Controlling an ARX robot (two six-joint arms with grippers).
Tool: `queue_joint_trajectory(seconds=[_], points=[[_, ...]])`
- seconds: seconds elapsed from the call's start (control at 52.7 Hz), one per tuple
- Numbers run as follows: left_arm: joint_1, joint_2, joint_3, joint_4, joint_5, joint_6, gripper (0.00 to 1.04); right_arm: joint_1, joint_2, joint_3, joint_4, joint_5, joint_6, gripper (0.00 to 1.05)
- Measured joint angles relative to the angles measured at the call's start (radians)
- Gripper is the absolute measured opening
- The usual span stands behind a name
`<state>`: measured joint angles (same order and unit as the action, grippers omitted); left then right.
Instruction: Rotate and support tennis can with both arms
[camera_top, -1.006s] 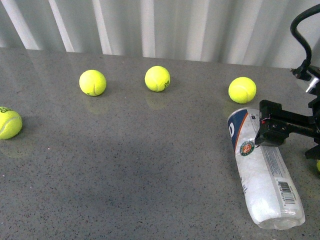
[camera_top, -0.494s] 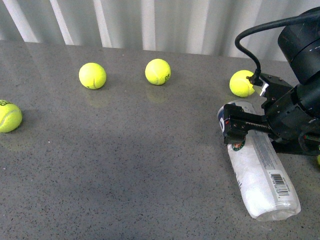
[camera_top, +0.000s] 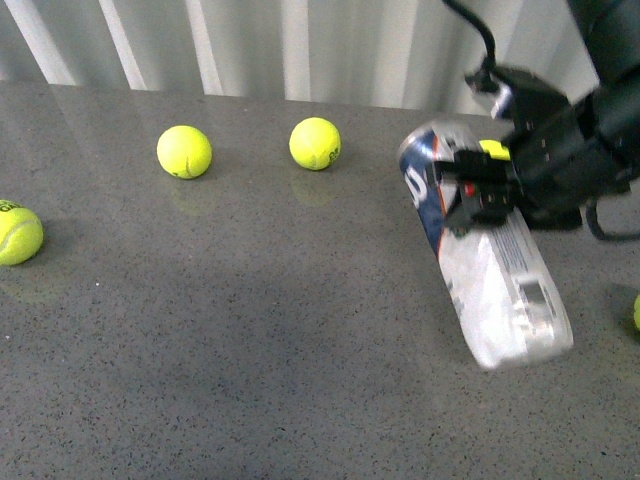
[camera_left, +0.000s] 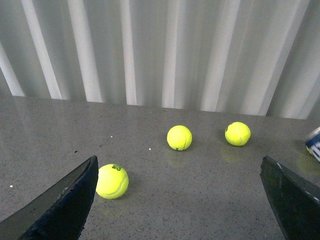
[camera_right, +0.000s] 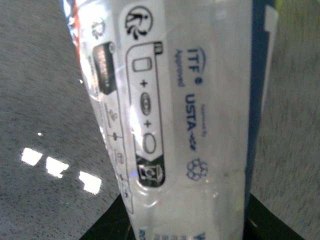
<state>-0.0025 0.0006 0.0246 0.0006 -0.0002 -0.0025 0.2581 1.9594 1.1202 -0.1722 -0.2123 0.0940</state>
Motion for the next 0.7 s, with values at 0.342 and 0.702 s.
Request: queue_joint_trajectory(seconds=[0.342, 0.702], points=[[0.000, 0.000, 0.000, 0.000, 0.000, 0.000, 0.98, 0.135, 0.081, 0.327, -0.158, -0.006, -0.851, 0.09], [0.000, 0.000, 0.000, 0.000, 0.000, 0.000, 0.98, 0.216, 0.299, 0.481, -0.266, -0.015, -1.147, 0.06]])
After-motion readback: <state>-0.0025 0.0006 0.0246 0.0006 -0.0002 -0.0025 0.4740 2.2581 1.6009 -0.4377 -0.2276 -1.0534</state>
